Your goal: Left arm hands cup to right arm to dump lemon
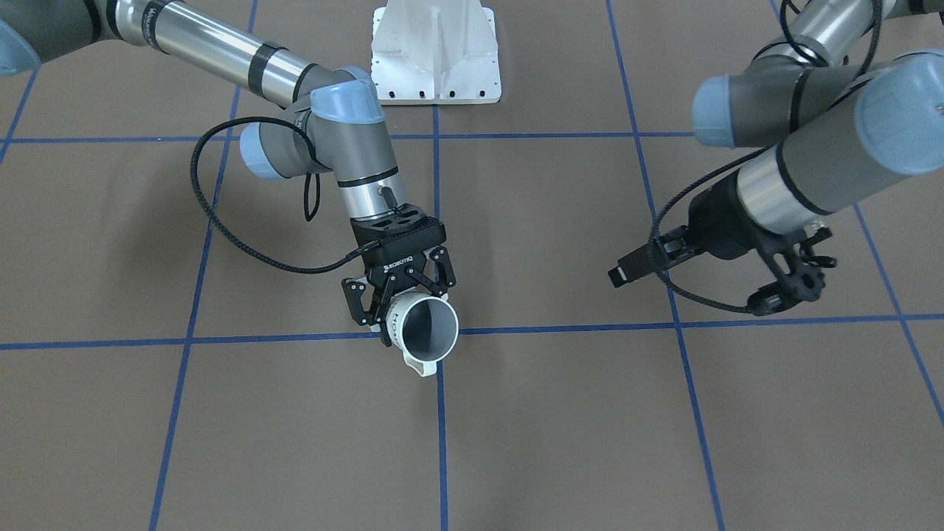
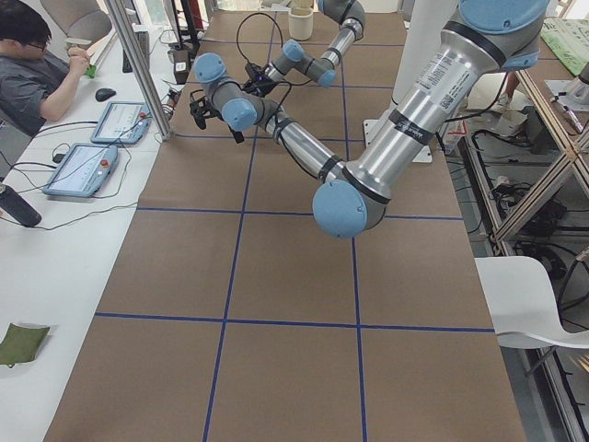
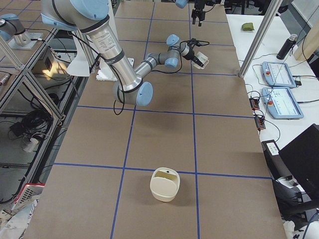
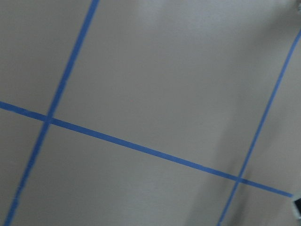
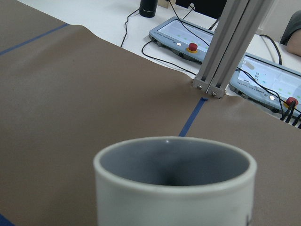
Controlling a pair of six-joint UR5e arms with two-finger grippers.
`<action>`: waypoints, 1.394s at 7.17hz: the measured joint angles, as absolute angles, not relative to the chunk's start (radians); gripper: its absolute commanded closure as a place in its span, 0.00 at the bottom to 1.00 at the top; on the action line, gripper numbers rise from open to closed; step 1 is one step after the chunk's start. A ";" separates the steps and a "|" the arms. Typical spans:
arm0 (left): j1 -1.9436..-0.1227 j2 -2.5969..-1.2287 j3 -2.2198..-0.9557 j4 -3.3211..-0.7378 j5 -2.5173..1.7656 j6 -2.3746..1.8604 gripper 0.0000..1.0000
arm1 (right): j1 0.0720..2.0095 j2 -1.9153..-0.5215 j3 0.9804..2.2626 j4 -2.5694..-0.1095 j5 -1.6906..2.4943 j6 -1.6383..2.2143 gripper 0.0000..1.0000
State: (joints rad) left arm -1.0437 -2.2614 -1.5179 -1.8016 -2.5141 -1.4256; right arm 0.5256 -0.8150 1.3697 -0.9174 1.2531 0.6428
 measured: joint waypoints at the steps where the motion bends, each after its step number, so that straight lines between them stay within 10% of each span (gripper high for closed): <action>1: -1.016 -2.315 -1.477 -1.818 -2.510 -1.491 0.00 | 0.498 -0.812 1.364 -0.884 1.205 0.642 0.93; 5: -0.959 -2.400 -1.415 -1.828 -2.491 -1.590 0.07 | 0.437 -0.811 1.347 -0.783 1.098 0.649 0.91; 8: -0.913 -2.404 -1.410 -1.842 -2.447 -1.591 0.51 | 0.432 -0.809 1.358 -0.778 1.083 0.650 0.90; 10: -0.885 -2.404 -1.399 -1.880 -2.443 -1.589 0.56 | 0.431 -0.808 1.360 -0.778 1.078 0.650 0.90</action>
State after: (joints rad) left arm -0.8854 -2.4037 -1.3992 -1.8800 -2.4427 -1.5894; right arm 0.4311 -0.8085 1.3600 -0.7778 1.0783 0.6504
